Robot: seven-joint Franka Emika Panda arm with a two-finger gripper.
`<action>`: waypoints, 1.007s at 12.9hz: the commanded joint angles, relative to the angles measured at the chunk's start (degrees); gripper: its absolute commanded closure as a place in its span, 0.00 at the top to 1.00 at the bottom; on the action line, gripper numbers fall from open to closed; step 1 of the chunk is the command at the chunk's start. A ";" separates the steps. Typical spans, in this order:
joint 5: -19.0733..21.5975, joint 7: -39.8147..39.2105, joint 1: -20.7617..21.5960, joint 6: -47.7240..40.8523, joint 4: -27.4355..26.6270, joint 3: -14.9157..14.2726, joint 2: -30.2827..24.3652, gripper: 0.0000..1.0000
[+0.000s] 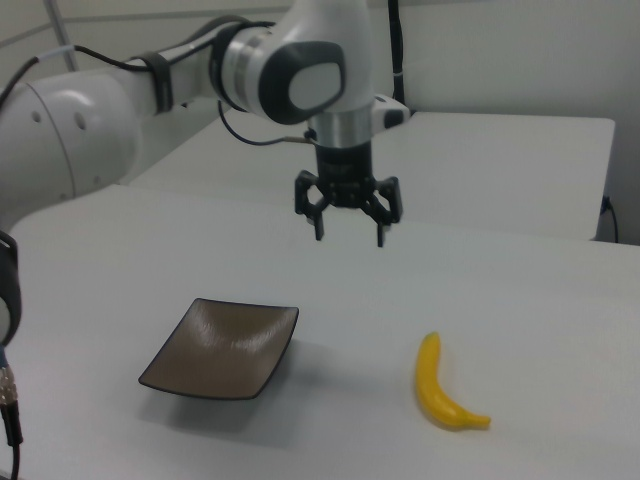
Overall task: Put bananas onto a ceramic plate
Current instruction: 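Lower the open gripper over the banana's stem end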
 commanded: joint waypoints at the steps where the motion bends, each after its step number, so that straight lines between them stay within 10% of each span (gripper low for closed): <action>1: -1.00 -1.82 -2.28 1.62 2.49 0.20 3.21 1.00; 13: -10.94 -2.17 -4.75 17.71 -5.41 0.29 9.01 1.00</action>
